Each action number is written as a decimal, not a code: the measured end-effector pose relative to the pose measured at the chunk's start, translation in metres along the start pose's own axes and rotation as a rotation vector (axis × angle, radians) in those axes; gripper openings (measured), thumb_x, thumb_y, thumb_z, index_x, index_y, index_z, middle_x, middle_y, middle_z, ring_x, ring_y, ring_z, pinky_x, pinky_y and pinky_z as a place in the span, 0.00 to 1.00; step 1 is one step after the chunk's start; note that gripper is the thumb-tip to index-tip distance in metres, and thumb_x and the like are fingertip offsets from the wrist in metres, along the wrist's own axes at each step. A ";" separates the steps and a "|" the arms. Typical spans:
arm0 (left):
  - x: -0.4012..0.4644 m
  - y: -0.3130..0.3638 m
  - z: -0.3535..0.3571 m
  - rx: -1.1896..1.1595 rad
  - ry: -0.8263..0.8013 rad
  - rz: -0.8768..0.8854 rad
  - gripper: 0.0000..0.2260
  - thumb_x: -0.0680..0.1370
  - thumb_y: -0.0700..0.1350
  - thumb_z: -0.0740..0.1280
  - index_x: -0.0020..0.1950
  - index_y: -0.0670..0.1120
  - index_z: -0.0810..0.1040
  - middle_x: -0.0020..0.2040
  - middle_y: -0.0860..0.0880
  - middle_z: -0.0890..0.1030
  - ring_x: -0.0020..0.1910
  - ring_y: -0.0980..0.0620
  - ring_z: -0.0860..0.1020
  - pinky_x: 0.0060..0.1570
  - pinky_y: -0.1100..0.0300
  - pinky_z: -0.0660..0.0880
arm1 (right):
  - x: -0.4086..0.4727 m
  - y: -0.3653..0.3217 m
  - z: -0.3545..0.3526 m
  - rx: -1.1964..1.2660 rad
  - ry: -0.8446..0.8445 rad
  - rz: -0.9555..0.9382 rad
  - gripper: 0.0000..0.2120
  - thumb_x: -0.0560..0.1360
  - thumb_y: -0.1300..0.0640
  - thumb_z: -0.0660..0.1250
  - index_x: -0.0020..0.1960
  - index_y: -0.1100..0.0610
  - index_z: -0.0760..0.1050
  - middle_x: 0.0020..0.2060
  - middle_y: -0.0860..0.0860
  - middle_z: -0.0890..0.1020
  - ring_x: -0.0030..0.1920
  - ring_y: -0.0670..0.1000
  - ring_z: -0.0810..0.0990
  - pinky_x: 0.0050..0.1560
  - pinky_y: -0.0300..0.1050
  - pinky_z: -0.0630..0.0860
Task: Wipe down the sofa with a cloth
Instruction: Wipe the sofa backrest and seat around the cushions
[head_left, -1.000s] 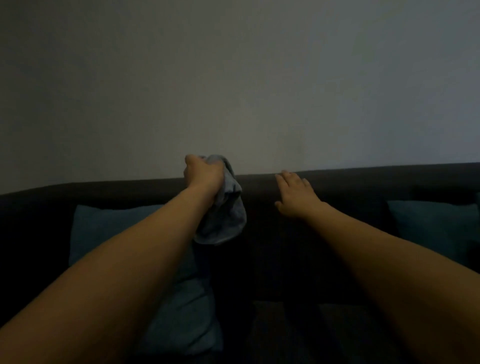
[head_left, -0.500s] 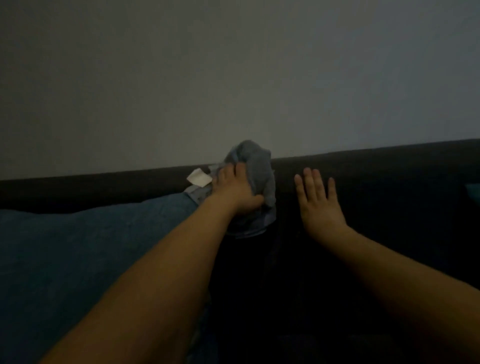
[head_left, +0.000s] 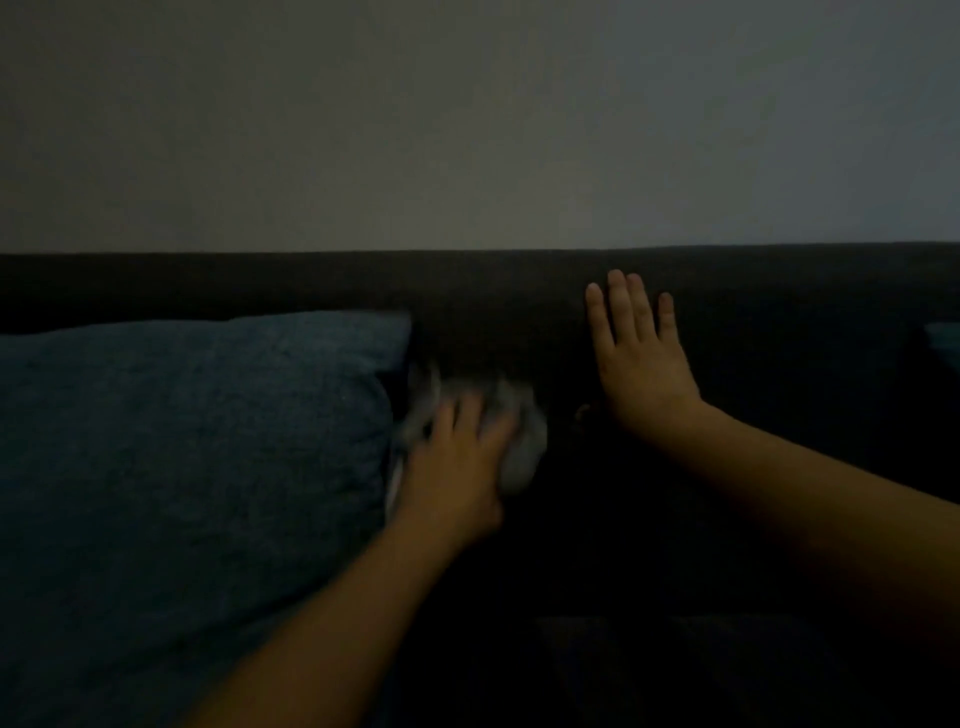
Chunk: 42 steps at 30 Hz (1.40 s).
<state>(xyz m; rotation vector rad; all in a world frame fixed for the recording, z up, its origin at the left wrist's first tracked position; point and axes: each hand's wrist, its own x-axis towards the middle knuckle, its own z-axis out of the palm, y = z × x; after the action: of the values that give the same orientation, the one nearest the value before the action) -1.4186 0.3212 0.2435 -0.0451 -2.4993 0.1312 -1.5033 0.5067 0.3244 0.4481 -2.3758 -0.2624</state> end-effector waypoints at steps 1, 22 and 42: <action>-0.031 0.006 0.026 0.015 -0.165 0.004 0.41 0.70 0.51 0.66 0.76 0.57 0.45 0.73 0.45 0.54 0.69 0.40 0.57 0.67 0.43 0.61 | 0.000 0.000 0.001 -0.012 0.007 0.008 0.66 0.62 0.33 0.72 0.74 0.60 0.28 0.75 0.62 0.35 0.75 0.62 0.35 0.73 0.65 0.42; -0.031 0.016 0.064 0.000 0.134 -0.051 0.35 0.58 0.48 0.71 0.64 0.56 0.64 0.60 0.42 0.71 0.54 0.38 0.70 0.49 0.42 0.71 | 0.003 0.002 0.006 -0.084 0.030 0.031 0.66 0.62 0.31 0.70 0.73 0.60 0.26 0.74 0.62 0.33 0.75 0.62 0.34 0.73 0.64 0.39; -0.030 0.028 0.052 -0.011 0.136 -0.068 0.34 0.58 0.48 0.69 0.63 0.48 0.66 0.55 0.42 0.72 0.49 0.40 0.70 0.44 0.47 0.72 | 0.004 0.006 0.008 -0.046 0.019 -0.005 0.66 0.63 0.31 0.70 0.73 0.60 0.26 0.74 0.62 0.33 0.74 0.62 0.34 0.73 0.65 0.39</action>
<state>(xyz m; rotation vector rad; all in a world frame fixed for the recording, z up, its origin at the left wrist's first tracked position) -1.4251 0.3424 0.1812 0.0262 -2.3627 0.0834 -1.5124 0.5115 0.3228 0.4334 -2.3456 -0.3139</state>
